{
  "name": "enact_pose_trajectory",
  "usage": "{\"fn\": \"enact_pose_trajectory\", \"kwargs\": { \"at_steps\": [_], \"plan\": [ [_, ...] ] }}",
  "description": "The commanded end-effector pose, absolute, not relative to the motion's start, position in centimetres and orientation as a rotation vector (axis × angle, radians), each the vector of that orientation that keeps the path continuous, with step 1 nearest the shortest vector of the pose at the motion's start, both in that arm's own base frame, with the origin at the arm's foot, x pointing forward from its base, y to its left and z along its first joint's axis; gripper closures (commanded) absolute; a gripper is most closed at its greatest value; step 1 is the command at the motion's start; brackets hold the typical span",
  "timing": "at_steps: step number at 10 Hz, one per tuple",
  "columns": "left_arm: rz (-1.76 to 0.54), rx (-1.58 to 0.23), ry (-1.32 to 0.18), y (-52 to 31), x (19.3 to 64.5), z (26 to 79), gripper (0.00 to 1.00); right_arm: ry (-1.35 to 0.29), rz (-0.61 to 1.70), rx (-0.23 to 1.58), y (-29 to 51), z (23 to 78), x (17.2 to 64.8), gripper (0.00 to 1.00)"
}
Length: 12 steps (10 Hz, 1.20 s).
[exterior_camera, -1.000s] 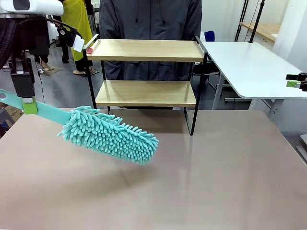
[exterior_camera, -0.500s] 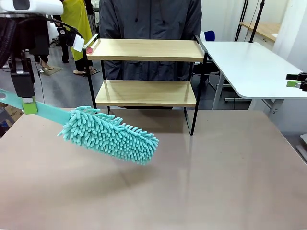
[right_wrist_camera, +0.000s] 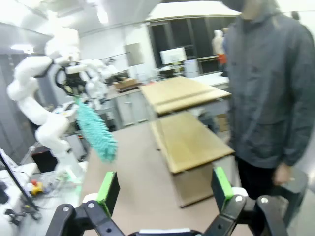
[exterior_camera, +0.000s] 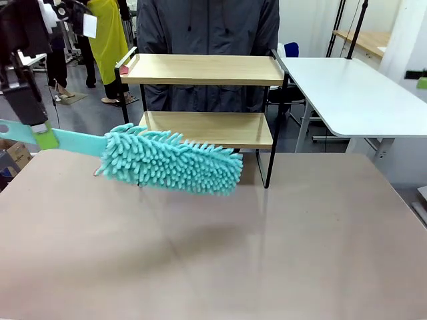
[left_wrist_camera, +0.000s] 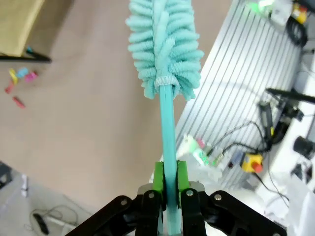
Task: Clean the shelf.
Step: Hand the Duster back to the human.
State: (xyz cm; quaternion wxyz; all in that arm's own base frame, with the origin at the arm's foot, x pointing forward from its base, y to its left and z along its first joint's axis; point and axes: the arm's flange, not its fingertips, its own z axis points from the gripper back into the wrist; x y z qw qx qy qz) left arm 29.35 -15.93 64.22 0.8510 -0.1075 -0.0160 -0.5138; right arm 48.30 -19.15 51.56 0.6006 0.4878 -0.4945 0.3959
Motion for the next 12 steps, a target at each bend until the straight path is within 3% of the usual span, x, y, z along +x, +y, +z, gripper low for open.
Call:
{"fn": "enact_pose_trajectory", "kwargs": {
  "at_steps": [1,5,7,8,9,12],
  "plan": [
    [-1.139,-0.271,-0.146,-16.3,29.3,61.6,0.87,-0.957,0.891,1.273,-14.5,52.5,44.2,0.00],
    [-1.205,-0.414,-0.308,-16.6,29.7,58.4,0.87,-0.979,0.940,1.345,-4.3,50.0,36.7,0.00],
    [-1.265,-0.495,-0.301,-16.9,29.8,57.3,0.87,-1.147,0.855,1.314,-2.0,47.9,38.0,0.00],
    [-1.276,-0.488,-0.227,-15.8,29.0,57.6,0.87,-0.946,0.943,1.378,-4.2,49.2,36.7,0.00],
    [-1.214,-0.418,-0.286,-17.5,30.0,57.6,0.87,-0.946,0.943,1.378,-4.2,49.2,36.7,0.00],
    [-1.234,-0.434,-0.260,-17.2,29.8,57.2,0.87,-0.979,0.931,1.362,-3.4,48.4,36.4,0.00]
  ]
}}
